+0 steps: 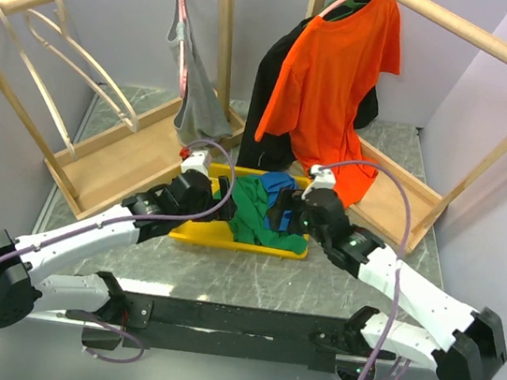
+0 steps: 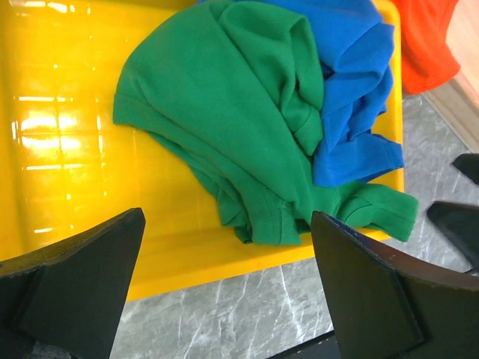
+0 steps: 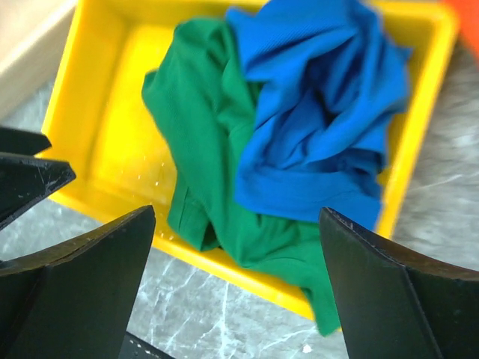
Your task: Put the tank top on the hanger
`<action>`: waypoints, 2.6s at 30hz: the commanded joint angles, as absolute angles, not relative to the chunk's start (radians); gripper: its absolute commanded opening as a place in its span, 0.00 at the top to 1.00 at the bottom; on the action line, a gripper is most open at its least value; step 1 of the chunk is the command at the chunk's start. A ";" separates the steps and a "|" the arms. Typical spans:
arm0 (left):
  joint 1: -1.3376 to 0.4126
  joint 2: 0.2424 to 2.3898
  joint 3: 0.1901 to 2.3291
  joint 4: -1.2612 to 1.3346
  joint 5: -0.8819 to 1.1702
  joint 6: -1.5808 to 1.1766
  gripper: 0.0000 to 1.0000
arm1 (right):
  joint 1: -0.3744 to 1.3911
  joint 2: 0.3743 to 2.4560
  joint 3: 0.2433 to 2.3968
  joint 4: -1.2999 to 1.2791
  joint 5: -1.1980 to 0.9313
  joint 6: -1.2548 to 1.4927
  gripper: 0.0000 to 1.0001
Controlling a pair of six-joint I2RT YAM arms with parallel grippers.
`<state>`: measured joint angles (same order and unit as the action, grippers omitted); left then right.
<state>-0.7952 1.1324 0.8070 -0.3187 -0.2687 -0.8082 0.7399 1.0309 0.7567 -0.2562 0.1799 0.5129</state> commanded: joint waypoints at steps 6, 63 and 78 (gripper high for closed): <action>-0.792 1.097 0.752 -0.288 -0.268 -0.856 0.01 | 0.834 1.204 0.790 -0.129 0.224 0.525 0.15; -0.770 0.856 0.861 -0.403 -0.414 -0.792 0.01 | 0.980 1.126 1.388 -0.494 0.301 0.419 1.00; -0.772 0.765 0.770 -0.317 -0.163 -0.638 0.01 | 0.979 1.207 1.071 -0.391 0.185 0.509 0.22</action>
